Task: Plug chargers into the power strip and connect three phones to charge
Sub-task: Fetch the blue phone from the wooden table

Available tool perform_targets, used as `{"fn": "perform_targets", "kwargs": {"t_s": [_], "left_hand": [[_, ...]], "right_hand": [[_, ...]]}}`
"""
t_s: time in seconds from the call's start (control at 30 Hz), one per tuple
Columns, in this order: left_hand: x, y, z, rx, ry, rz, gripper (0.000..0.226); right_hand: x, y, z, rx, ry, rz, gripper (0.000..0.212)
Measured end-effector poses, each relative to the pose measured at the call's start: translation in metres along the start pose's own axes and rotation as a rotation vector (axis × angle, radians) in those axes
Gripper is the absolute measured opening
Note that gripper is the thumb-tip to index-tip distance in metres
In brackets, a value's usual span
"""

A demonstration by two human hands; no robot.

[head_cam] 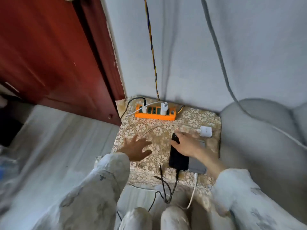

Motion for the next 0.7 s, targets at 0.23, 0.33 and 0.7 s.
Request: {"fn": "perform_targets", "kwargs": {"t_s": [0.23,0.33,0.7], "left_hand": [[-0.074,0.011,0.217,-0.04,0.332,0.542,0.046],[-0.093,-0.006,0.316,-0.106,0.535,0.679,0.037],[-0.018,-0.084,0.543,-0.478,0.907,0.904,0.027]], "right_hand": [[-0.079,-0.14,0.157,-0.261,-0.157,-0.063,0.053],[-0.093,-0.204,0.209,-0.385,-0.223,-0.084,0.05],[-0.027,-0.416,0.282,-0.762,-0.358,0.287,0.043]]}}
Point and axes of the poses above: each hand's wrist, its own z-axis away from the middle knuckle, its own x-axis out of the palm, y = z × x, the point moved 5 cm from there along -z, towards the middle knuckle, and after that the axes turned 13 degrees about -y, right-handed, at the moved point
